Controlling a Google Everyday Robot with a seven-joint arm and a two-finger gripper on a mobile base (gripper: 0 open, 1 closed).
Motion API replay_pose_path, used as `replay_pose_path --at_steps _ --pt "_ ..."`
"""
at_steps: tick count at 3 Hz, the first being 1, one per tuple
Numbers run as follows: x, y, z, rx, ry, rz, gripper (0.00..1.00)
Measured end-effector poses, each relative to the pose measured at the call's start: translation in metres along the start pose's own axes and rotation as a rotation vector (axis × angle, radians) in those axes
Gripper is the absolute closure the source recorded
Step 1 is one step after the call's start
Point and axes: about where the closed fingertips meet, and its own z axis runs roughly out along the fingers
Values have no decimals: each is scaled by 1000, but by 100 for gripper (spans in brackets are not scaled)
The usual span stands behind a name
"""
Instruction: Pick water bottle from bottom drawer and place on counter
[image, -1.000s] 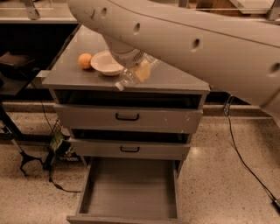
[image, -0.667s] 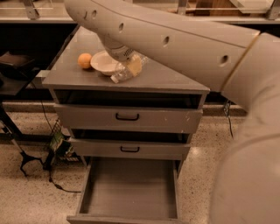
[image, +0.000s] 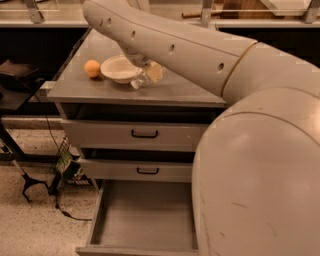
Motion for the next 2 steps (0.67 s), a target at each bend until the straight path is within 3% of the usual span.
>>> replay_pose_path --at_steps 2 --pt "41 45 2 -66 54 105 100"
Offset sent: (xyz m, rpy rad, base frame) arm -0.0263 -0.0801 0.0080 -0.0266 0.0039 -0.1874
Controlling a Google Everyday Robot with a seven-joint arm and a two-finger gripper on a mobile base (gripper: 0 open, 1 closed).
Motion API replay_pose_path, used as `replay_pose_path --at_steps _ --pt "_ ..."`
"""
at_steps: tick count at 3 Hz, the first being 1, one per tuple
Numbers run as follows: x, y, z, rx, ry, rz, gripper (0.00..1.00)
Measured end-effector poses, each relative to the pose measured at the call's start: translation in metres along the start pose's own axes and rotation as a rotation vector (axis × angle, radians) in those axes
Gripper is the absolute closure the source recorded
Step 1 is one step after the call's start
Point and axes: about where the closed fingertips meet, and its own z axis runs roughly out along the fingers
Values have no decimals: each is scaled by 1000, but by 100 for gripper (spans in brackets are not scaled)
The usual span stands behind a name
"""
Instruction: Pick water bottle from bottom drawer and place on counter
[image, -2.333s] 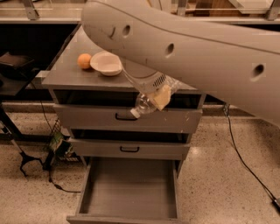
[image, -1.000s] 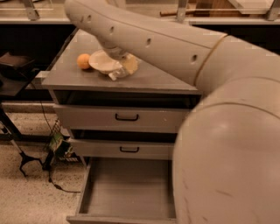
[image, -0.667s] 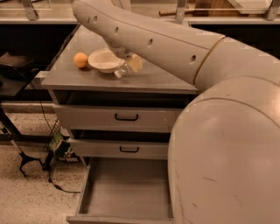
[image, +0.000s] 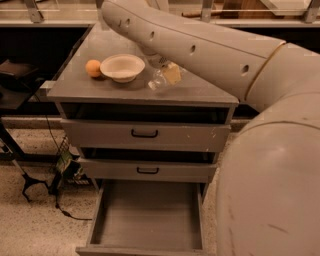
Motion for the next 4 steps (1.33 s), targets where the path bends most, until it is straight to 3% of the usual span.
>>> replay_pose_path --at_steps 2,3,4 --pt "22 26 12 -7 7 36 100" --pt "25 29 9 19 11 31 100" --pt "21 27 1 53 12 17 82"
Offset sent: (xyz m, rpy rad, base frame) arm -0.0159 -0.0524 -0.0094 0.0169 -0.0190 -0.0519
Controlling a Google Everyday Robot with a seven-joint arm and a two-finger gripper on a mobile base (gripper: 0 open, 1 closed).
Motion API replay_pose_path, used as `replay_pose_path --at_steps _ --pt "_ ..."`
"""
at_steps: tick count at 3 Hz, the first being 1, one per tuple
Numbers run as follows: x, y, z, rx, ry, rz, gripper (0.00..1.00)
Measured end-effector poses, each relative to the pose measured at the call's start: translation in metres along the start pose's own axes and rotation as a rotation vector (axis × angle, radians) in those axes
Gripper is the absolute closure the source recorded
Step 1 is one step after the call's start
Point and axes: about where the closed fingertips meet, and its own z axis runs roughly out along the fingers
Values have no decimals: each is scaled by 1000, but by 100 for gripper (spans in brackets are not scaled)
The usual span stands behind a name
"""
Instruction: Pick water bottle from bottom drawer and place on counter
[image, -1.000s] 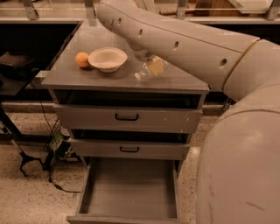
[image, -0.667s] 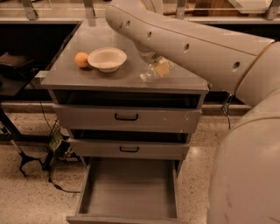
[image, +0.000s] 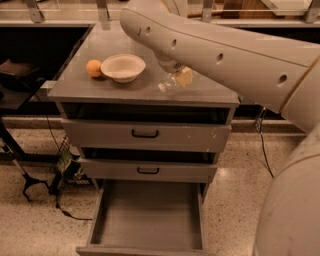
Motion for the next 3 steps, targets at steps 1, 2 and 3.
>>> replay_pose_path --at_steps 1,2,3 --pt "-4 -4 -7 28 1 -13 57" --pt "-5 -5 -7 29 0 -14 34" --pt "-8 -9 -7 34 -6 -20 12"
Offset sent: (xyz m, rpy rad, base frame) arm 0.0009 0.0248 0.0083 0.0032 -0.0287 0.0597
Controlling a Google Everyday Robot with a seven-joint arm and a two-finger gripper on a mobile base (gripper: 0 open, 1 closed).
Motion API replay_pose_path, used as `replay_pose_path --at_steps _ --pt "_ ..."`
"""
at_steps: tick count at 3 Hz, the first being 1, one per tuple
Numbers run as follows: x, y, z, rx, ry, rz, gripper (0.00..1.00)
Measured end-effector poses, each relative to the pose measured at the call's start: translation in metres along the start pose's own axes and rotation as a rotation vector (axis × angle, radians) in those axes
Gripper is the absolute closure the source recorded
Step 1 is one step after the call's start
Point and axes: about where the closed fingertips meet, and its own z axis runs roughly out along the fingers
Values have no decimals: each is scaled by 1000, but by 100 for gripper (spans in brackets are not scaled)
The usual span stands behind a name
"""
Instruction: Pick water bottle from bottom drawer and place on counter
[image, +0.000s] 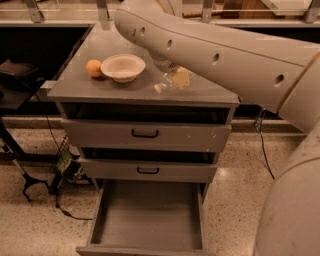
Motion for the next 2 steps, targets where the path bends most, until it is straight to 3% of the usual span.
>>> replay_pose_path --at_steps 1,2 --pt "-5 -3 15 -7 -11 -5 0" --pt "-5 -3 15 -7 -11 -5 0"
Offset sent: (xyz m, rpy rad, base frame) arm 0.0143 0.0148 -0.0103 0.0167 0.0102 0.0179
